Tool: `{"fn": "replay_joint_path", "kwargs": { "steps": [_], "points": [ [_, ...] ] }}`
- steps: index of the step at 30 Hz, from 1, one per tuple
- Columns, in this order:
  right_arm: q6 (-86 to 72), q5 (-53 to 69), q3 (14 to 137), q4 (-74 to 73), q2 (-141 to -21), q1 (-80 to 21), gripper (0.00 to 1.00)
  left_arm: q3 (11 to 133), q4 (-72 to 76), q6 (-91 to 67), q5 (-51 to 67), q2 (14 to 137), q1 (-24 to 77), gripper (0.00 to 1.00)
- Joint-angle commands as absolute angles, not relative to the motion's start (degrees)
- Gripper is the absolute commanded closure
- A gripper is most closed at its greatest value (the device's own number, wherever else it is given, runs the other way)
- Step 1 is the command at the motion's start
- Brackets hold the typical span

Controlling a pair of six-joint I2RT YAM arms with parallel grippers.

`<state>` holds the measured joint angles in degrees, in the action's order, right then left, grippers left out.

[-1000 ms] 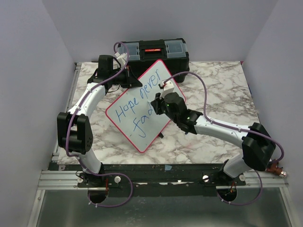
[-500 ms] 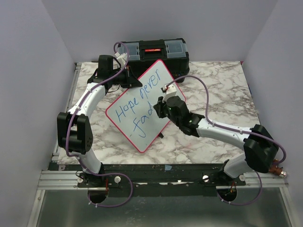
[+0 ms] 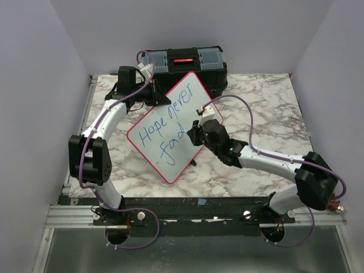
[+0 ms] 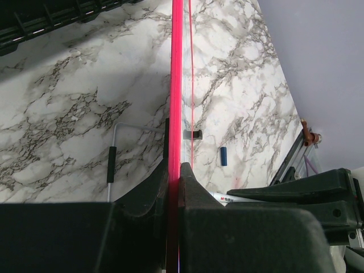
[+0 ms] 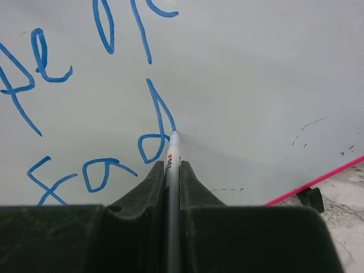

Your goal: Write a sentence on the whiteboard

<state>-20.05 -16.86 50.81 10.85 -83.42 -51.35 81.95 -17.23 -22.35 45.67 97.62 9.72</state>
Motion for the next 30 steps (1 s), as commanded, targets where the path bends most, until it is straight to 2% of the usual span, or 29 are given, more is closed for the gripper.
{"fn": "replay_joint_path", "kwargs": {
  "steps": [1, 15, 30],
  "points": [
    [-21.52, -14.93, 48.37, 9.33, -82.95, -51.38, 0.99, 82.51, -15.93, -18.64, 44.70, 97.25, 10.46, 1.00],
    [-18.16, -23.99, 50.22, 6.51, -79.48, -51.01, 0.99, 82.33, -15.94, -18.70, 44.55, 97.00, 10.55, 1.00],
    [-18.85, -19.27, 53.97, 7.86, -81.46, -47.29, 0.99, 82.09, -16.12, -18.48, 44.55, 96.54, 10.55, 1.00]
  ]
}}
